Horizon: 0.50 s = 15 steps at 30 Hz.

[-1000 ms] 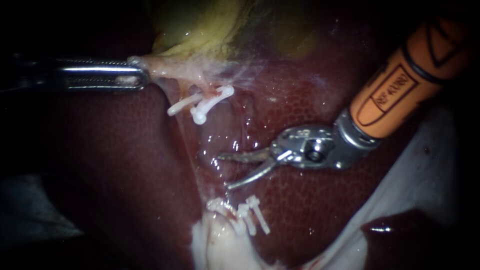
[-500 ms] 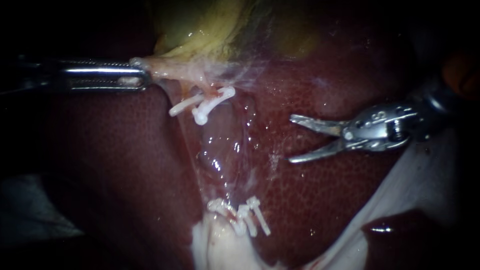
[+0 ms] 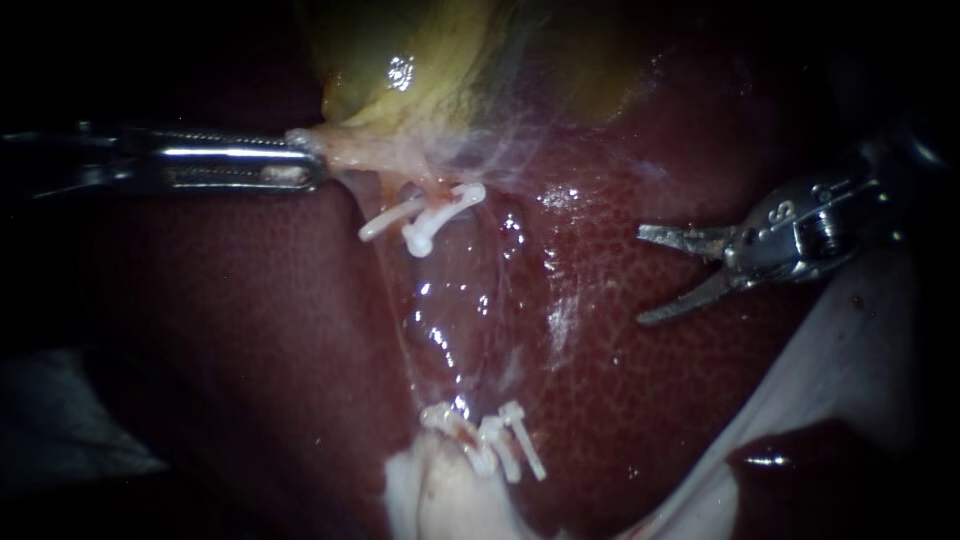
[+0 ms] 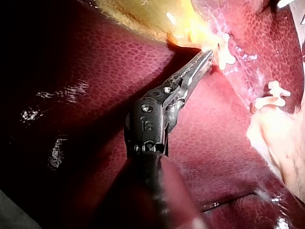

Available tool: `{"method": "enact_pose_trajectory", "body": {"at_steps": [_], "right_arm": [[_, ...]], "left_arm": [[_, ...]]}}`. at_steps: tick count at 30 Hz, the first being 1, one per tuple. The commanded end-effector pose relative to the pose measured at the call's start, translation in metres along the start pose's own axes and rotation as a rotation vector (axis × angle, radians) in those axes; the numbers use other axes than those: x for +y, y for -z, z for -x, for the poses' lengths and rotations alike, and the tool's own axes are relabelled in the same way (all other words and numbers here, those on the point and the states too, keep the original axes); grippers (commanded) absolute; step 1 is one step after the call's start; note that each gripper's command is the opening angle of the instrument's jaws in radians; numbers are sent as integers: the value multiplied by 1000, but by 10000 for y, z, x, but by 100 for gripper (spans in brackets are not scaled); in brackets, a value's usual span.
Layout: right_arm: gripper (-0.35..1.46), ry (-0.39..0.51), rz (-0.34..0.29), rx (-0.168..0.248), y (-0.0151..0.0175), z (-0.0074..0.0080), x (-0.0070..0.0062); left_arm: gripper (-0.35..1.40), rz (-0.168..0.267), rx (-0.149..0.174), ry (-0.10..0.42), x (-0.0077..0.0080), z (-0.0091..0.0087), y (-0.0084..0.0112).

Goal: Go back from the cut right tube

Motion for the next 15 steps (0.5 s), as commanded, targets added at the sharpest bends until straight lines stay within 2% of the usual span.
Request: {"method": "enact_pose_trajectory", "body": {"at_steps": [1,4,8,11,15], "right_arm": [[145,-2,-6,0,0,0,0],[145,3,-10,-3,0,0,0],[145,4,-47,14,0,0,0],[145,4,-47,14,0,0,-1],[145,4,-47,14,0,0,-1]], "left_arm": [[-35,-4,-10,4,-3,6,-7],[-35,0,-29,6,-9,21,-25],[-35,6,-48,14,-17,37,-43],[-35,4,-54,16,-19,42,-48],[-35,5,-54,16,-19,41,-48]]}}
